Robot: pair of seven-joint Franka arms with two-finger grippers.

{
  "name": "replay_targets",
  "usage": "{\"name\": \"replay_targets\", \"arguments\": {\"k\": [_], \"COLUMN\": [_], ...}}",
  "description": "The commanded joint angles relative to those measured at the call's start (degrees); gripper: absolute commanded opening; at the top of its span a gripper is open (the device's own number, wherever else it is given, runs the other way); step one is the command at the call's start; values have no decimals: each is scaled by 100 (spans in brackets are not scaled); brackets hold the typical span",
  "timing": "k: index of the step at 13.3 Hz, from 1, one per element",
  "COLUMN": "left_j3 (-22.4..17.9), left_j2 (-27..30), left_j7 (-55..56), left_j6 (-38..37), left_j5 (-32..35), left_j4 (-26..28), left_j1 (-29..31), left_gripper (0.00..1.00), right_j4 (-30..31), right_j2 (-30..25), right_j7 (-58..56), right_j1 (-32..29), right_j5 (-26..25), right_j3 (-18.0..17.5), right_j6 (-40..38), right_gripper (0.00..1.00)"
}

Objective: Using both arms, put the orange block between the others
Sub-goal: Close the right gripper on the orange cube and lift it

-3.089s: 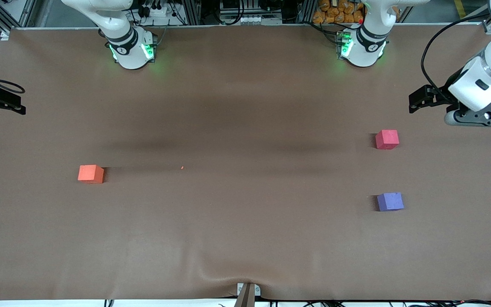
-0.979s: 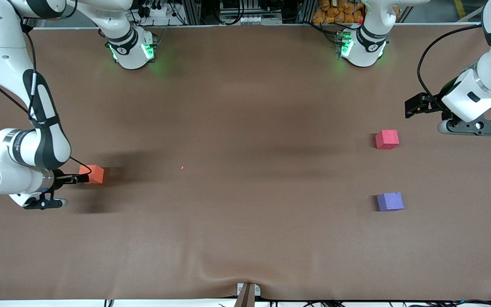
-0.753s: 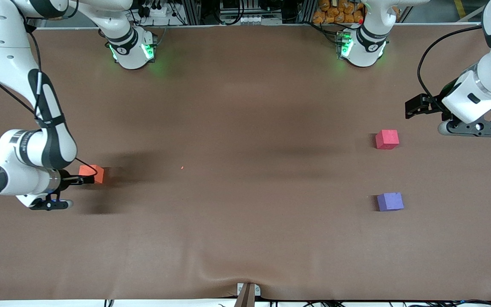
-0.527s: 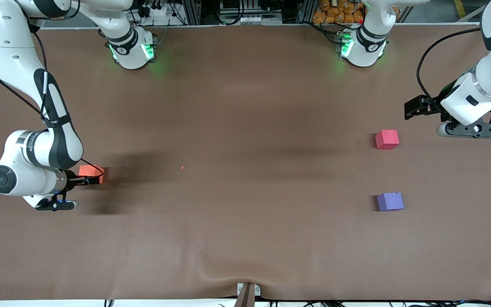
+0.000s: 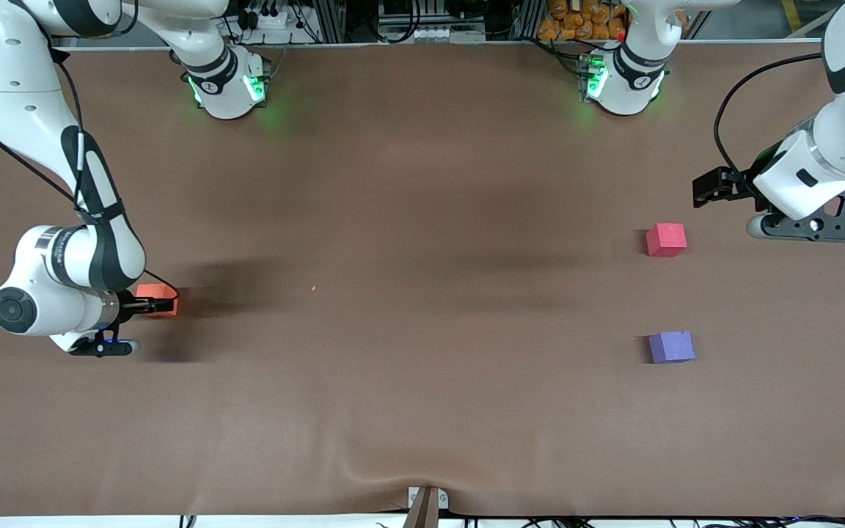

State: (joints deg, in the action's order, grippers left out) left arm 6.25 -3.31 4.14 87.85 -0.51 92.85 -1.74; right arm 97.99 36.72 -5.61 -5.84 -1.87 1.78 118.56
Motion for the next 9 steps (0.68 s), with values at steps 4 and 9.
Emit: {"name": "replay_targets", "arguments": {"k": [4,9], "left_j3": [17,17], "left_j2": [-64,-64], "left_j7": [69,78], "left_j6": [-22,-31], "left_j5": [-10,-10], "left_j4": [-126,-126], "left_j1": [-19,-28], "left_gripper": [100,100], "right_j4": [45,-130], "right_j2": [28,-59], "right_j7": [-10,77], "right_j1": [-49,39], "right_j5": [2,37], "right_j3": [-46,-46], "right_j6": [105,36], "right_gripper": [87,62]}}
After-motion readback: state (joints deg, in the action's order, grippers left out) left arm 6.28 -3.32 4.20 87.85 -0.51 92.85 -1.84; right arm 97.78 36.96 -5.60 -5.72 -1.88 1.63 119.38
